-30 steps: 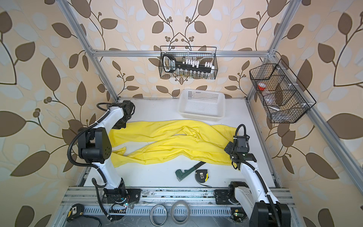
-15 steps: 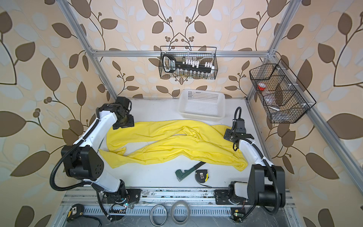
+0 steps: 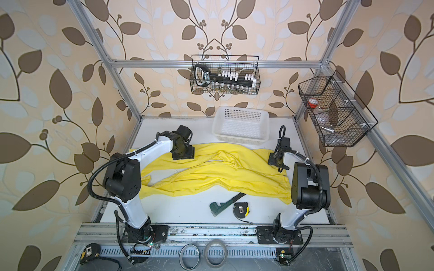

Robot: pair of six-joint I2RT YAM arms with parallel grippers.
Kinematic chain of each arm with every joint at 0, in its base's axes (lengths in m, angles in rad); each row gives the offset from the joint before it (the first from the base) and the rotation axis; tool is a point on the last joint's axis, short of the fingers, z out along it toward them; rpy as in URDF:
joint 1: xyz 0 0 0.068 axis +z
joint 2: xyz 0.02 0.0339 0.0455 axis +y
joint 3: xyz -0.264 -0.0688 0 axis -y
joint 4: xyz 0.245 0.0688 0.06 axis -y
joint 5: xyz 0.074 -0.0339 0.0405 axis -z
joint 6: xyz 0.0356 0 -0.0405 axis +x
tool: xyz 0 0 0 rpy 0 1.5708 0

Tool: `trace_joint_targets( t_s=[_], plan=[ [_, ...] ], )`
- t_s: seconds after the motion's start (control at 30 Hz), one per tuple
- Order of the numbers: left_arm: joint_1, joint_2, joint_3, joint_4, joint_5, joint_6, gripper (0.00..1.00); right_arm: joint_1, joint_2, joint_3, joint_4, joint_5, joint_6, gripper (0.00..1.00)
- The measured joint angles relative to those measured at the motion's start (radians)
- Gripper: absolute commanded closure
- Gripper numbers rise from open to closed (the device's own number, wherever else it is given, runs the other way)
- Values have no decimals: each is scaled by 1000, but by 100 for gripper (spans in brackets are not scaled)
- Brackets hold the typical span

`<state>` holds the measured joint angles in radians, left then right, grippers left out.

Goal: Fold and stack the trousers
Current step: Flatten out the trousers at the center of the table.

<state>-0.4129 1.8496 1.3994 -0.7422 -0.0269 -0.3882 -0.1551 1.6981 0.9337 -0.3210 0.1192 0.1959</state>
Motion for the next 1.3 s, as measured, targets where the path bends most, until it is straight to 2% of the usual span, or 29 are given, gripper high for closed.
trace_joint_targets(
  t_s=[0.23, 0.43, 0.53, 0.77, 0.97, 1.17, 1.3],
  plan=[
    [-119, 148, 71, 81, -2, -13, 31, -3, 55, 52, 13, -10, -6, 29],
    [-124, 206, 74, 98, -12, -13, 40, -6, 98, 99, 18, 11, -10, 31],
    [-124, 205, 66, 107, -16, -13, 46, -11, 124, 134, 11, 17, -11, 36],
    [-141, 151, -20, 152, -6, -6, 51, -17, 176, 229, -43, 47, -19, 32],
    [-164, 87, -108, 132, 12, -1, 57, -53, 180, 243, -52, 67, -26, 31],
    [-164, 56, -142, 80, 21, 18, 56, -77, 183, 242, -51, 76, -26, 35],
    [-169, 55, -137, 21, -37, 26, 45, -74, 183, 244, -54, 95, -30, 33]
  ],
)
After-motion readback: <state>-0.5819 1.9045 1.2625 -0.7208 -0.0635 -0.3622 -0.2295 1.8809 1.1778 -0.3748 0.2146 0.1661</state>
